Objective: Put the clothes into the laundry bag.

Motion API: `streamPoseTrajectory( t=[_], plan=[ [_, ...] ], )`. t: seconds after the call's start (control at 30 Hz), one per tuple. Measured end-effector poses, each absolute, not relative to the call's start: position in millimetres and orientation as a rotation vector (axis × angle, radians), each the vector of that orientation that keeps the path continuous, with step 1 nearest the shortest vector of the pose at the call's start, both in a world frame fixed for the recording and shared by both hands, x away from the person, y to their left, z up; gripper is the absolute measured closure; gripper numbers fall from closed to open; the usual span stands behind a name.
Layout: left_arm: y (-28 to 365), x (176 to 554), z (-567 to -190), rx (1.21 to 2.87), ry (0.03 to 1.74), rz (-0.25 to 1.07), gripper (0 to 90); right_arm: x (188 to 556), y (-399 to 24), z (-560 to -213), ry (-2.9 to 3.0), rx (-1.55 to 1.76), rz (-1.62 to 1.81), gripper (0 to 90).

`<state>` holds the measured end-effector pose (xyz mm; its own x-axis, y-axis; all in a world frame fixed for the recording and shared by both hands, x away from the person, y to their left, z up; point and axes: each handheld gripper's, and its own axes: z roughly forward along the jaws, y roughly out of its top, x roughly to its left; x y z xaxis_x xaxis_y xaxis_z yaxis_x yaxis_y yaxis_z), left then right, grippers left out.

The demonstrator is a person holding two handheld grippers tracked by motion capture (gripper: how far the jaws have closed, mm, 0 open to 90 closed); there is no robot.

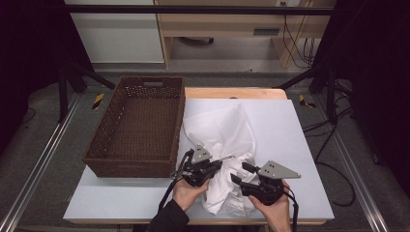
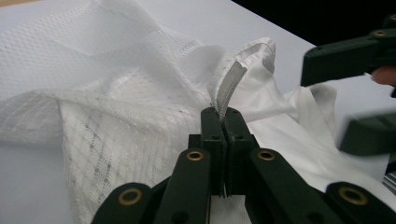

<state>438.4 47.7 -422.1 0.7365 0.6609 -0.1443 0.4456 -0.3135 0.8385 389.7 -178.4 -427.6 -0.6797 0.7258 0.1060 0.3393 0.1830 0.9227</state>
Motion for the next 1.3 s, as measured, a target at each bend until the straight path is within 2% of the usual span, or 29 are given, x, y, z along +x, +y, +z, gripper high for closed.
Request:
streamPoseTrajectory(
  t=[0.1,0.23,0.3,0.33,0.4,0.43,0.53,0.73,0.93,1.0,1.17,1.3],
  plan=[
    [48.0,437.7,-420.0,1.959,0.84,0.286,88.7,389.8,-162.9,-434.3,2.183,1.003,1.453,26.3],
    [51.0,437.3,-414.9,1.95,0.834,0.293,88.7,400.8,-146.0,-458.2,2.289,1.036,1.35,30.0],
    [51.9,436.8,-411.5,1.941,0.831,0.292,88.7,407.8,-140.3,-471.9,2.34,1.054,1.314,37.1],
    [52.4,436.4,-409.7,1.939,0.829,0.296,88.7,409.6,-139.0,-475.3,2.337,1.047,1.308,46.8],
    [53.3,435.9,-406.4,1.935,0.825,0.297,88.7,411.6,-140.0,-473.0,2.365,1.055,1.348,72.4],
    [53.2,435.3,-405.0,1.93,0.826,0.292,88.7,411.8,-140.5,-470.4,2.368,1.074,1.357,78.4],
    [53.2,432.4,-401.0,1.933,0.807,0.293,88.7,412.6,-138.4,-461.5,2.308,1.083,1.347,81.1],
    [53.0,430.5,-399.1,1.938,0.799,0.287,88.7,427.2,-140.3,-449.3,2.096,1.159,1.364,81.1],
    [52.3,434.5,-409.7,1.951,0.821,0.284,88.7,445.4,-127.7,-466.3,2.056,1.198,1.251,77.2],
    [53.3,436.8,-413.4,1.949,0.835,0.285,88.6,441.2,-130.6,-463.9,2.055,1.172,1.278,70.8],
    [55.6,441.5,-419.9,1.946,0.855,0.291,88.5,414.7,-159.4,-445.8,2.024,1.101,1.408,61.3],
    [54.3,441.5,-421.2,1.948,0.852,0.304,88.5,401.0,-195.5,-430.8,1.937,1.13,1.381,45.5]
  ],
)
